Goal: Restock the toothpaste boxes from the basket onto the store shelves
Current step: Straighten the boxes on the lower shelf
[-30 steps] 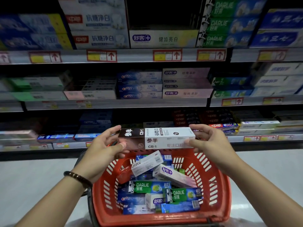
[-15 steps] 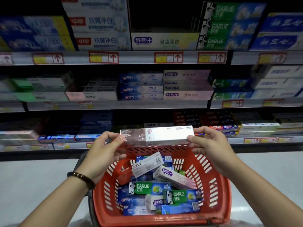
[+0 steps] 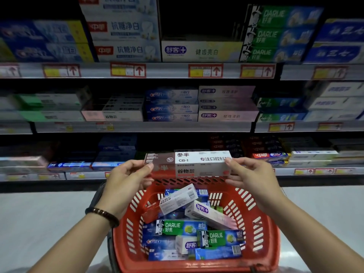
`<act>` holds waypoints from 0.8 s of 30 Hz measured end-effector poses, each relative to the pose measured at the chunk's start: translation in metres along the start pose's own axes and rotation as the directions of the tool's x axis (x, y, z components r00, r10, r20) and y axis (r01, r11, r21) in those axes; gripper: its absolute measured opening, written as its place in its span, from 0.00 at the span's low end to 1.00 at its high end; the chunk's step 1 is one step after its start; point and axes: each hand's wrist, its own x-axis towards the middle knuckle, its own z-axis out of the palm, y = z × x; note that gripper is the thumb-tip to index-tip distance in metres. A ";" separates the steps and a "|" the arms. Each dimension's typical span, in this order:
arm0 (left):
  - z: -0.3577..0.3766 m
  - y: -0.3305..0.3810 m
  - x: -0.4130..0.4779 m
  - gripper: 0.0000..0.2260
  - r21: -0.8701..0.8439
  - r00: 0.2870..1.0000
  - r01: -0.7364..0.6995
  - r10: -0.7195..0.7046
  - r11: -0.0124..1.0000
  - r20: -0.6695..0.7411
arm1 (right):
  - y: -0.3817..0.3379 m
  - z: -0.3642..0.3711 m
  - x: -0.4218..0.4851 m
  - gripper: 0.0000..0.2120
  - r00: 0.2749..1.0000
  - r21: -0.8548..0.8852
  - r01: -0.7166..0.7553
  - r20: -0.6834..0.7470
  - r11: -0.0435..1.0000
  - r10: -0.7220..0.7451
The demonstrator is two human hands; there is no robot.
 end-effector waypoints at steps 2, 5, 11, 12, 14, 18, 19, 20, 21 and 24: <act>-0.002 -0.003 0.002 0.09 0.041 0.999 -0.026 0.026 0.999 -0.022 | 0.000 0.004 -0.003 0.06 1.000 0.001 0.005 -0.005 1.000 -0.005; -0.004 -0.006 0.005 0.09 0.072 0.999 -0.041 0.043 0.997 -0.029 | 0.002 0.008 -0.004 0.04 0.999 -0.012 0.027 -0.029 1.000 -0.028; -0.008 -0.006 0.005 0.07 0.090 0.992 -0.083 0.091 0.992 -0.091 | 0.000 0.014 -0.005 0.08 0.999 -0.077 0.030 -0.014 0.997 -0.031; -0.009 -0.006 0.005 0.07 0.108 0.990 -0.092 0.103 0.990 -0.101 | 0.001 0.015 -0.005 0.09 0.999 -0.088 0.030 -0.015 0.996 -0.032; -0.009 -0.007 0.005 0.07 0.132 0.987 -0.105 0.120 0.986 -0.107 | 0.004 0.017 -0.003 0.10 0.999 -0.114 0.039 -0.032 0.993 -0.043; -0.007 -0.012 0.007 0.05 0.166 0.988 -0.101 0.118 0.981 -0.102 | 0.008 0.021 0.001 0.10 0.996 -0.143 0.044 -0.076 0.989 -0.055; -0.007 -0.013 0.007 0.05 0.175 0.988 -0.097 0.116 0.980 -0.106 | 0.009 0.022 0.001 0.10 0.995 -0.141 0.041 -0.082 0.989 -0.053; -0.008 -0.013 0.008 0.04 0.182 0.987 -0.096 0.117 0.979 -0.110 | 0.010 0.024 0.002 0.09 0.995 -0.142 0.038 -0.088 0.989 -0.051; -0.008 -0.014 0.009 0.04 0.189 0.985 -0.104 0.127 0.976 -0.114 | 0.010 0.026 0.002 0.08 0.994 -0.148 0.038 -0.093 0.988 -0.052; -0.008 -0.013 0.009 0.04 0.233 0.976 -0.130 0.165 0.964 -0.140 | 0.010 0.032 0.000 0.08 0.994 -0.177 0.037 -0.096 0.983 -0.055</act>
